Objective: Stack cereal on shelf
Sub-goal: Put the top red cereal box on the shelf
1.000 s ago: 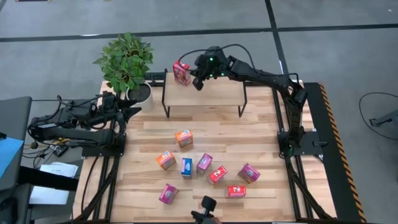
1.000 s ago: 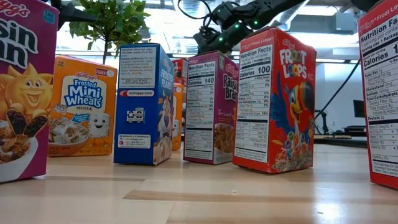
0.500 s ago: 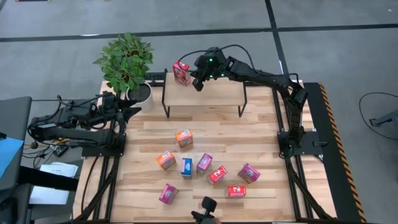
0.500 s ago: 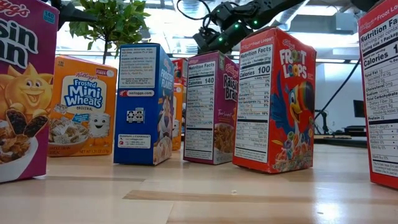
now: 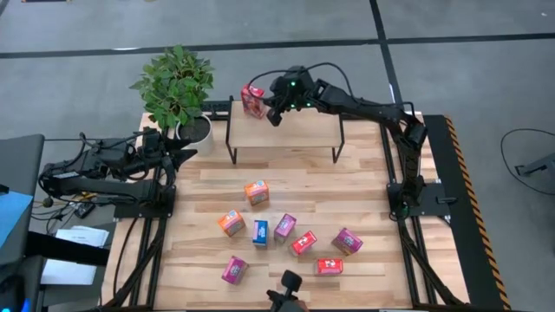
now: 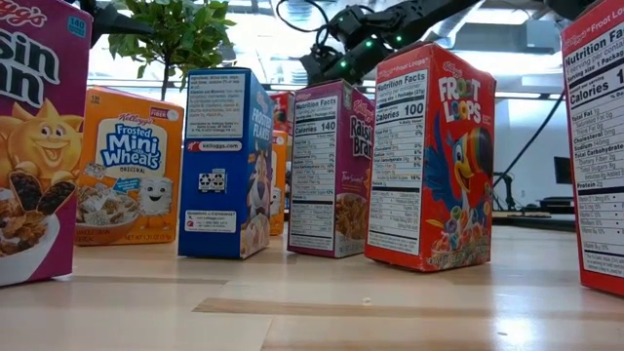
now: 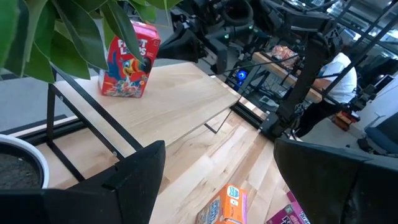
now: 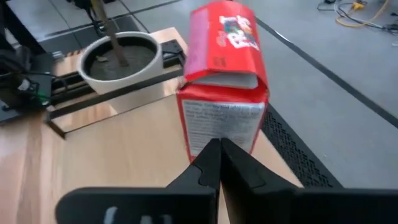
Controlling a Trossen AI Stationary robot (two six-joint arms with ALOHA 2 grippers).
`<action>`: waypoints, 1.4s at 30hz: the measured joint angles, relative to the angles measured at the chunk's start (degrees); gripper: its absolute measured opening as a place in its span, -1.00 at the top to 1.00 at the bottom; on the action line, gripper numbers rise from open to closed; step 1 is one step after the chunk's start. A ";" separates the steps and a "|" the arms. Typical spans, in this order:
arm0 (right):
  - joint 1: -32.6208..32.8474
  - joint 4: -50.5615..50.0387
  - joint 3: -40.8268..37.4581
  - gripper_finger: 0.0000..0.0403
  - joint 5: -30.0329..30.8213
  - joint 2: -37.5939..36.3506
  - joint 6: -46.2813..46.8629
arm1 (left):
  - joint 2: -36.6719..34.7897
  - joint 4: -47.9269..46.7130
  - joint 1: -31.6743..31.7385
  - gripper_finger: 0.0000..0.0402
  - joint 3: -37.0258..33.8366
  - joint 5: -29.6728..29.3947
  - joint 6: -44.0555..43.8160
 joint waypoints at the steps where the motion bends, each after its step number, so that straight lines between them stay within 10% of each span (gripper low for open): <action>1: -0.17 0.03 0.00 0.83 0.03 0.02 -0.03 | 0.02 0.00 0.00 -0.45 0.00 0.00 0.00; 42: -0.50 2.43 0.00 0.83 4.98 -0.07 -3.10 | 0.00 -0.20 0.01 -0.45 0.00 0.00 1.46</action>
